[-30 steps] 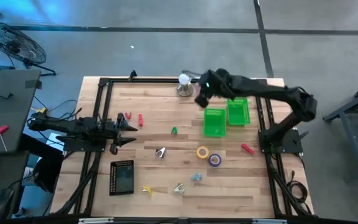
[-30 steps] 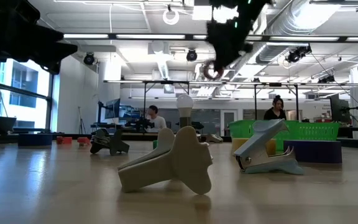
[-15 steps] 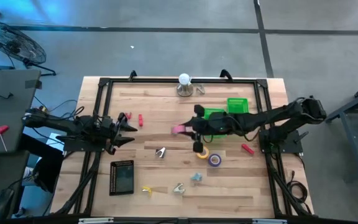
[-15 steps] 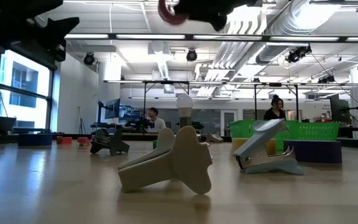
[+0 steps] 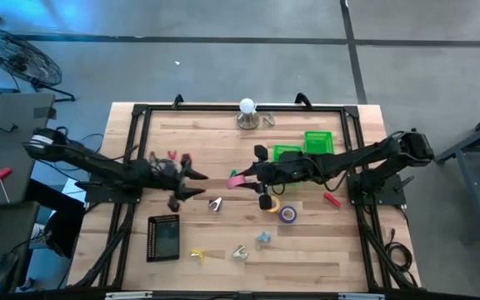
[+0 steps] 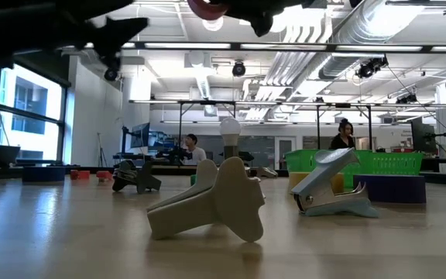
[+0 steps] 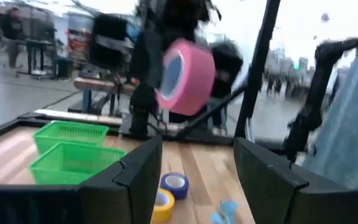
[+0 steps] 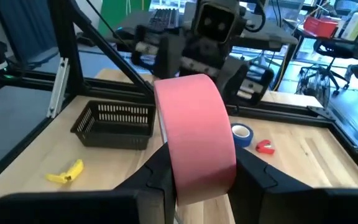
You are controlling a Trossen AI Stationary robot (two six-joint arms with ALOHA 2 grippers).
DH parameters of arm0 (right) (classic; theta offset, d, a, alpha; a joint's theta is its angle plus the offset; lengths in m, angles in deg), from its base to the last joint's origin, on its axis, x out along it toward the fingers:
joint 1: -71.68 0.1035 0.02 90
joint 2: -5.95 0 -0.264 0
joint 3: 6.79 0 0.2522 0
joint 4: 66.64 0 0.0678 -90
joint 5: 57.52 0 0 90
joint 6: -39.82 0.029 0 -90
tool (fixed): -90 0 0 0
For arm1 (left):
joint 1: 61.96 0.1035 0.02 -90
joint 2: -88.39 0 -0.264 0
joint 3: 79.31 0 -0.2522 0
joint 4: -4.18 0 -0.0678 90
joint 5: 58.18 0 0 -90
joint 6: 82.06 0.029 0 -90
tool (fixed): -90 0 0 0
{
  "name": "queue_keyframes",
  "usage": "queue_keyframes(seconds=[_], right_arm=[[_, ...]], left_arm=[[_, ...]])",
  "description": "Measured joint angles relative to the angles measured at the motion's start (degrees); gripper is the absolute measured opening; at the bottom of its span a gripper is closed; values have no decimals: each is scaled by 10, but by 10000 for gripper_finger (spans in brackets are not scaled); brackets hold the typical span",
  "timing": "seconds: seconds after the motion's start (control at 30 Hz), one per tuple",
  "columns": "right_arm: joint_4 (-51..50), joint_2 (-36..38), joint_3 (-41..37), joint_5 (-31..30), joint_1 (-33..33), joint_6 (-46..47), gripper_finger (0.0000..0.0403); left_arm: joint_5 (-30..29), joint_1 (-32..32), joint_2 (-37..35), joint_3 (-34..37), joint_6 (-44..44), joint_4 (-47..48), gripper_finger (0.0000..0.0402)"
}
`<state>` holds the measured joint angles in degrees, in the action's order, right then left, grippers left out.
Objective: Pick and place Stapler, Stapler remover, tape
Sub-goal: Put the pink tape into the black basket
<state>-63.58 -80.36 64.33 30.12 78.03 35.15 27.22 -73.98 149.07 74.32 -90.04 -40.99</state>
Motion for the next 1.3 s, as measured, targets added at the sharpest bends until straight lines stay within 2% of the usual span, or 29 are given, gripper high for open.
queue_keyframes(seconds=[0.2, 0.43, 0.67, 0.8, 0.9, 1.0, 1.07, 1.17, 1.3], right_arm=[[-6, 0, 0, 24, 12, 11, 91], [-47, 0, 0, 16, 27, 13, 91], [-70, 0, -1, -15, 29, 14, 91], [-69, 0, -1, -16, 29, 13, 93], [-64, -1, -2, -19, 28, 12, 146], [-64, -1, -2, -25, 28, 13, 207], [-62, -1, -2, -31, 28, 18, 233], [-63, 0, -2, -32, 29, 22, 251], [-58, 17, -2, -52, 41, 11, 253]], left_arm=[[26, 0, 115, -120, 50, 56, 195], [24, 0, 152, -226, 78, 195, 195], [62, 0, 152, -249, 80, 208, 190], [45, 0, 152, -250, 81, 226, 142], [28, 0, 157, -251, 94, 238, 87], [24, 0, 164, -251, 101, 242, 87], [3, 0, 165, -251, 101, 243, 86], [-19, -1, 165, -251, 99, 255, 86], [-29, 0, 163, -251, 98, 281, 86]])
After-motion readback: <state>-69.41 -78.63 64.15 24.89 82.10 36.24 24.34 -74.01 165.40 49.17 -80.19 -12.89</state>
